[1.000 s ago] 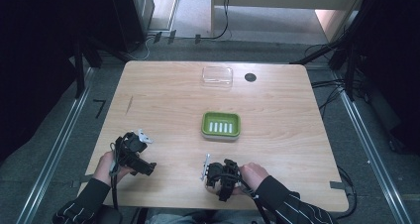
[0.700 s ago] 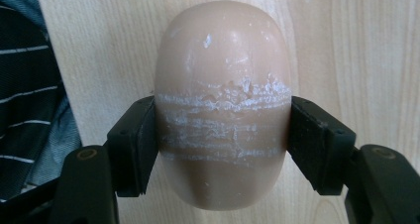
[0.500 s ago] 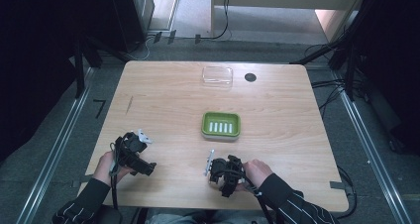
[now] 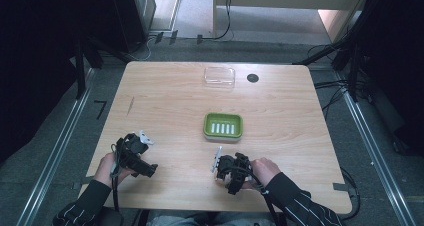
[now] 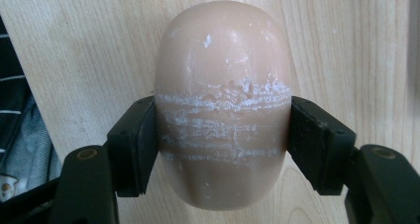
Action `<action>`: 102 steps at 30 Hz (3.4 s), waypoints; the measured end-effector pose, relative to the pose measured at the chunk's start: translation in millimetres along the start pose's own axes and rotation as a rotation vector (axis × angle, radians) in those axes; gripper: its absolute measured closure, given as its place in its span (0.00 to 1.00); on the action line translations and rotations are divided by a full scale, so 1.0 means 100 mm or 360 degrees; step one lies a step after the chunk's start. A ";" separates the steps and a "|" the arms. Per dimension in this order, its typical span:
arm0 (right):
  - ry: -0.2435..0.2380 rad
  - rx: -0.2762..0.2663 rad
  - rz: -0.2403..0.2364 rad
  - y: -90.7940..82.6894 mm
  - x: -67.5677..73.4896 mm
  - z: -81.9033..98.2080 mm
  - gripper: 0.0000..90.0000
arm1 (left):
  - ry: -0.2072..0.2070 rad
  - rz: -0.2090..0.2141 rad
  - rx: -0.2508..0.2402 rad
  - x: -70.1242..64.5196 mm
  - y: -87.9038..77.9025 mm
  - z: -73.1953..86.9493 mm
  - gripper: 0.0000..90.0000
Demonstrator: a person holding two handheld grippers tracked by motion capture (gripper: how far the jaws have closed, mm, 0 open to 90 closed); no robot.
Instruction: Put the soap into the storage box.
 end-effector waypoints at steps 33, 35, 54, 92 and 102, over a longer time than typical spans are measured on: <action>0.0072 -0.0049 0.0048 -0.15 -0.23 0.10 0.38 | 0.0000 0.0004 0.0004 -0.01 0.01 0.00 0.01; 0.0075 -0.0051 0.0053 -0.16 -0.25 0.11 0.38 | 0.0001 0.0005 0.0004 -0.01 0.01 0.00 0.01; 0.0117 -0.0090 0.0084 -0.27 -0.37 0.13 0.38 | 0.0003 0.0003 0.0005 -0.01 0.01 0.00 0.01; 0.0198 -0.0187 0.0142 -0.50 -0.62 0.05 0.38 | -0.0019 -0.0004 0.0007 0.01 0.00 0.05 0.01; 0.0196 -0.0203 0.0158 -0.53 -0.69 -0.03 0.38 | -0.0024 -0.0013 0.0013 0.02 -0.01 0.08 0.01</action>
Point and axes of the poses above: each handheld gripper's, and its own axes: y roughly forward along the jaws, z roughly out of its underside, x roughly to its left, the point moved 9 cm from there along y, roughly forward along the jaws, and after that the axes turned 13 degrees about -z, right-handed, at the moved point
